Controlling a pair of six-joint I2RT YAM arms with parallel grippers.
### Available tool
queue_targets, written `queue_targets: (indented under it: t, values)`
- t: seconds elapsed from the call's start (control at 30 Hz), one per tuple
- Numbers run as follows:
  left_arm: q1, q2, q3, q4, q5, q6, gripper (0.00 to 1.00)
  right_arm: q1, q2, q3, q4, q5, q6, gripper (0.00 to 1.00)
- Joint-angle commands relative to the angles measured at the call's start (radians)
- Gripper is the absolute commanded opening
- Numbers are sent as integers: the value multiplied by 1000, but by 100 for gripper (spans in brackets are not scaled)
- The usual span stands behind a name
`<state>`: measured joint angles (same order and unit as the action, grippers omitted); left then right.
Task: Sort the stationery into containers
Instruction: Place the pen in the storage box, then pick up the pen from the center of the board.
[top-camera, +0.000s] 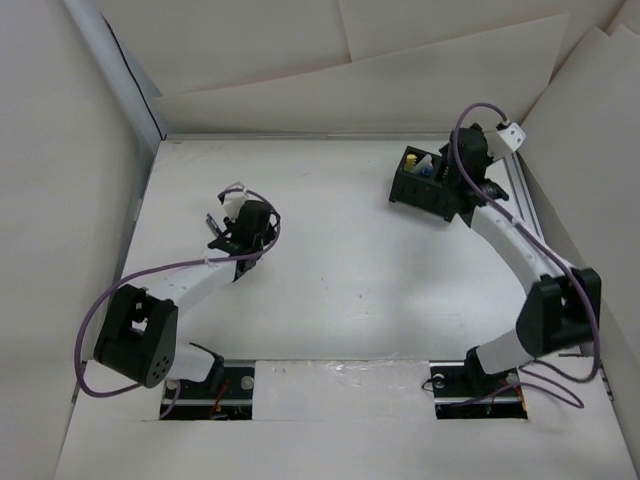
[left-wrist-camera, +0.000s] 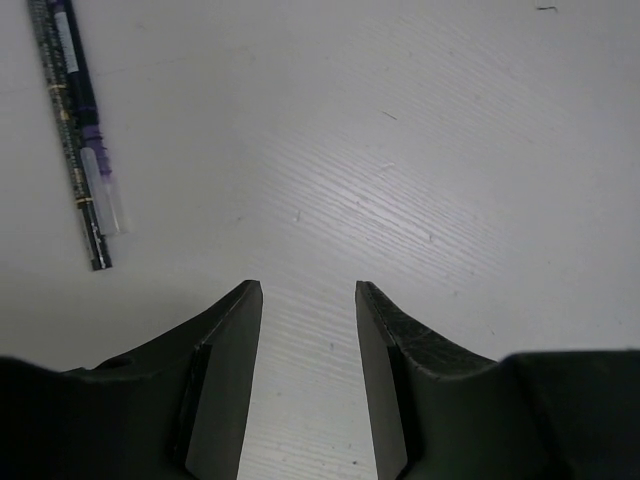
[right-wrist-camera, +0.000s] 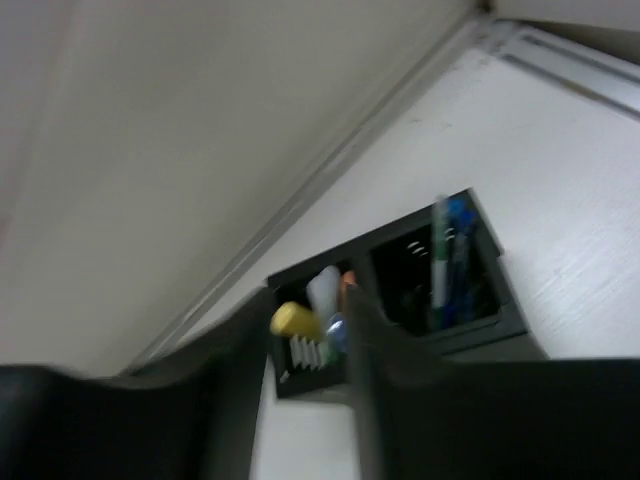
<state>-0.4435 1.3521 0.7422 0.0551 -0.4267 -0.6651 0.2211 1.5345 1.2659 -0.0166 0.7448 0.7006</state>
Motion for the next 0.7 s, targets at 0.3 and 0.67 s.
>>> queue_targets:
  t: [0.3, 0.67]
  values:
    - [215, 27, 54, -43, 46, -71, 28, 244, -399, -378, 26, -438, 73, 0]
    - [321, 148, 95, -35, 81, -79, 16, 314, -367, -430, -33, -533, 23, 13]
